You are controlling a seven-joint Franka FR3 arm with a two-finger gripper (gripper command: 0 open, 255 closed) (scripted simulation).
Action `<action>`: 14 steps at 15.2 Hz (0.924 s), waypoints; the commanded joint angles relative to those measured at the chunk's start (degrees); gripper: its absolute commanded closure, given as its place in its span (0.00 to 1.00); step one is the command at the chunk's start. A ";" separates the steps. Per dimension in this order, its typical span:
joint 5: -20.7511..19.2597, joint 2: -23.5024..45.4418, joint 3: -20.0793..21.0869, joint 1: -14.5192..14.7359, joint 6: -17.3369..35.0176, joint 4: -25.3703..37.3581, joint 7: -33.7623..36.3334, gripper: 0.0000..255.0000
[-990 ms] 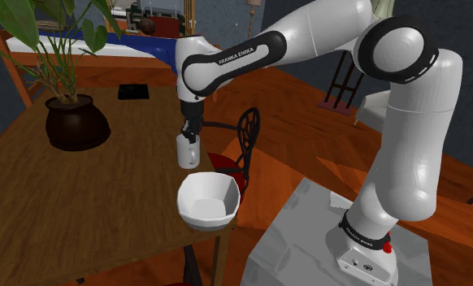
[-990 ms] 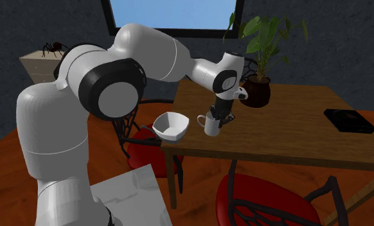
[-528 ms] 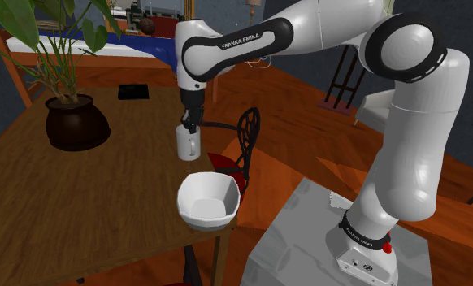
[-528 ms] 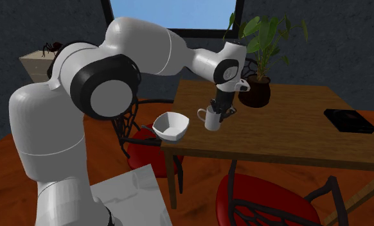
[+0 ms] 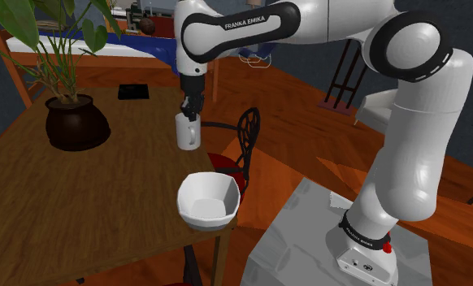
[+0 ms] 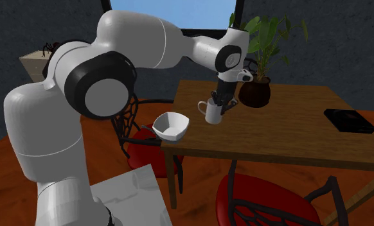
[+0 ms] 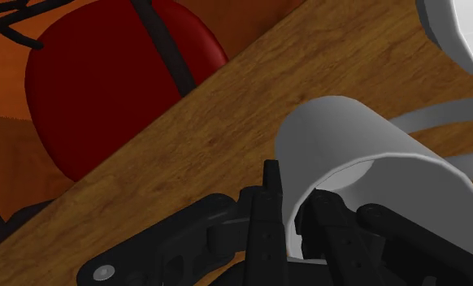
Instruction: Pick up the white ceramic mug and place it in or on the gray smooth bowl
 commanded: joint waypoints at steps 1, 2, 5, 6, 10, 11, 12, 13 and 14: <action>0.03 -0.27 0.05 0.06 -1.42 1.13 0.09 1.00; 0.05 -0.35 0.06 0.07 -2.16 1.79 0.10 1.00; 0.07 -0.53 0.08 0.08 -4.40 3.86 0.11 1.00; 0.08 -0.56 0.08 0.09 -5.16 4.59 0.11 1.00; 0.32 -2.52 0.42 0.46 -6.41 3.90 0.81 1.00; 0.57 -4.40 0.75 0.83 -5.94 1.58 1.50 1.00; 0.83 -6.23 1.10 1.21 -5.53 -0.63 2.20 1.00; 1.12 -8.01 1.46 1.59 -5.18 -2.73 2.91 1.00; 1.41 -9.75 1.84 1.98 -4.88 -4.73 3.63 1.00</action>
